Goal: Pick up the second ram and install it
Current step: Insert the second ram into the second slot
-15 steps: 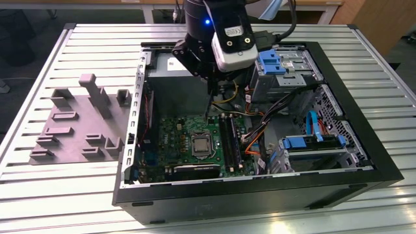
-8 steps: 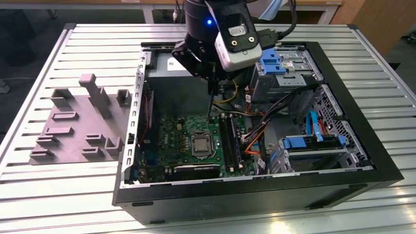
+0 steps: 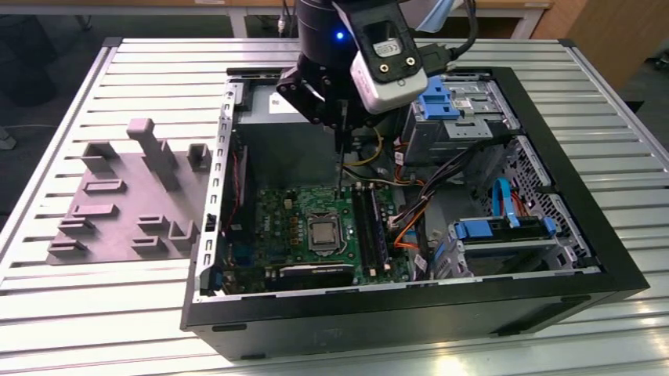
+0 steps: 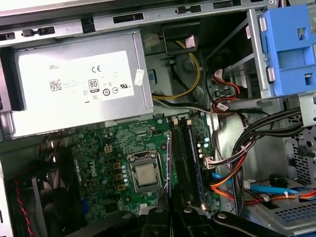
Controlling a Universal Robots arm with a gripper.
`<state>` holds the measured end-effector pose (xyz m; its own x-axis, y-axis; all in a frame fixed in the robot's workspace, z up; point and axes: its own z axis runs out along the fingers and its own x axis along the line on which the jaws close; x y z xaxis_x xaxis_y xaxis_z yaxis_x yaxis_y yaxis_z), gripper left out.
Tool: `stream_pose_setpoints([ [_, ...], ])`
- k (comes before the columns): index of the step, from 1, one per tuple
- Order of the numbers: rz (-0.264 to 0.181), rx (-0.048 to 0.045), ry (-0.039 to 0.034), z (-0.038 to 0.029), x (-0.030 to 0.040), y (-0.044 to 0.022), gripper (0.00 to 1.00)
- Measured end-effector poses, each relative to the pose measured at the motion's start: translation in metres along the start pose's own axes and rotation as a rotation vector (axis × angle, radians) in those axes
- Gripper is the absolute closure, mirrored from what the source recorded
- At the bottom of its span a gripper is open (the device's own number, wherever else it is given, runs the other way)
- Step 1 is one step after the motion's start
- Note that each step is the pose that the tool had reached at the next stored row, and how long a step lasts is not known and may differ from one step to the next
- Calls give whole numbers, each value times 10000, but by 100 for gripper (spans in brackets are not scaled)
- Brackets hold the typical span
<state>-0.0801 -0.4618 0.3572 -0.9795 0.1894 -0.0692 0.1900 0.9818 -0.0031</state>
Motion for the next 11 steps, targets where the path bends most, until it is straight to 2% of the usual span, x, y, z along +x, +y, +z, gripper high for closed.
stream_pose_setpoints([
  [11,-848,-59,-3,0,0,0,86],
])
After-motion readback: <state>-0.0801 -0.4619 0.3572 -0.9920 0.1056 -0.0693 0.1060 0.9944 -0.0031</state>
